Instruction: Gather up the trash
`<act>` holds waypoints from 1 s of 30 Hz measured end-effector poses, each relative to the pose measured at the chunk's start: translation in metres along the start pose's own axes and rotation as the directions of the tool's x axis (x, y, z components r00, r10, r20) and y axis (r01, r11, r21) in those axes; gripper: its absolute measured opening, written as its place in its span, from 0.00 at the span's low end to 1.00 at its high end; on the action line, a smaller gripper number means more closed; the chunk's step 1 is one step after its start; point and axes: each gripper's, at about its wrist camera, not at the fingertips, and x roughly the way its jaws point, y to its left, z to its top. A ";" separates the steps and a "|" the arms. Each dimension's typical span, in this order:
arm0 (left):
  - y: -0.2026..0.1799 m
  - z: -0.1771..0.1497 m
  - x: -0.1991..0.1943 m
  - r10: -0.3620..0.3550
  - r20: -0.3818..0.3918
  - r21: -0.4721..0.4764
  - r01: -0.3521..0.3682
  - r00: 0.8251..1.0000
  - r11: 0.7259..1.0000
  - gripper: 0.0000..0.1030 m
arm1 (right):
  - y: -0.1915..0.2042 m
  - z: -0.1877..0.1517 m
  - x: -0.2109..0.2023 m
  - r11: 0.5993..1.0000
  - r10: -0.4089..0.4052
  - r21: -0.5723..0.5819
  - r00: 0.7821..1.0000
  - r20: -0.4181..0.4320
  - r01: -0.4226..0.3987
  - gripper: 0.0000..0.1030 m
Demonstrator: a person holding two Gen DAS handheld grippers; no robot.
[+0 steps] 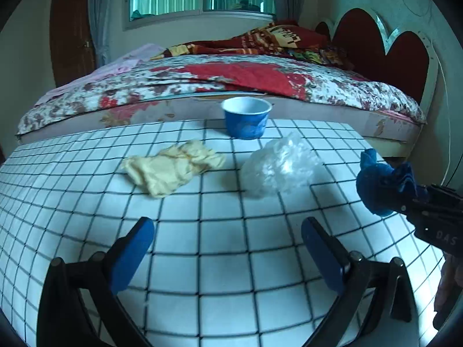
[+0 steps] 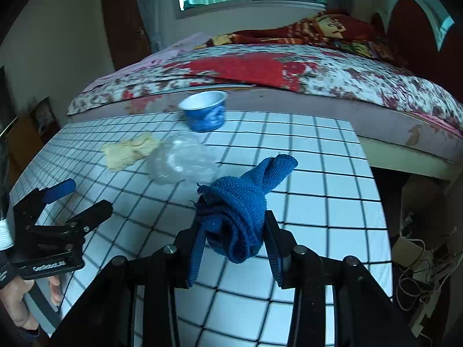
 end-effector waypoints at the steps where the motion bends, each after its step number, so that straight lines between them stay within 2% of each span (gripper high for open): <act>1: -0.005 0.004 0.007 -0.004 -0.010 0.010 0.004 1.000 1.000 0.98 | -0.004 0.003 0.004 1.000 -0.003 0.005 1.000 -0.001 0.003 0.39; 8: -0.030 0.033 0.054 -0.023 -0.046 0.062 0.026 0.999 0.998 0.97 | -0.022 0.023 0.026 1.000 -0.011 0.010 1.000 0.003 0.011 0.39; 13: -0.035 0.040 0.081 -0.023 -0.121 0.072 0.032 0.992 0.997 0.79 | -0.024 0.024 0.030 1.000 -0.005 0.014 1.000 0.003 0.005 0.39; 14: -0.036 0.039 0.086 -0.033 -0.144 0.075 0.044 0.989 0.996 0.69 | -0.024 0.024 0.030 1.000 -0.007 0.017 1.000 0.001 0.007 0.39; 15: -0.036 0.039 0.090 -0.045 -0.169 0.072 0.058 0.985 0.996 0.51 | -0.024 0.024 0.030 1.000 -0.005 0.023 1.000 -0.002 0.005 0.39; 16: -0.035 0.038 0.091 -0.055 -0.177 0.068 0.068 0.983 0.995 0.51 | -0.025 0.024 0.030 1.000 -0.004 0.028 1.000 -0.003 0.004 0.39; 20: -0.033 0.033 0.082 -0.080 -0.159 0.066 0.091 0.984 0.994 0.43 | -0.025 0.024 0.025 1.000 -0.009 0.025 1.000 0.003 0.009 0.39; 24: -0.034 0.024 0.055 -0.066 -0.114 0.098 0.078 0.991 0.992 0.43 | -0.024 0.018 0.010 1.000 -0.012 0.021 1.000 0.020 0.012 0.39; 30: -0.027 0.012 0.008 -0.039 -0.067 0.089 0.045 0.997 0.995 0.43 | -0.017 0.002 -0.026 1.000 -0.018 0.016 0.998 0.062 0.017 0.39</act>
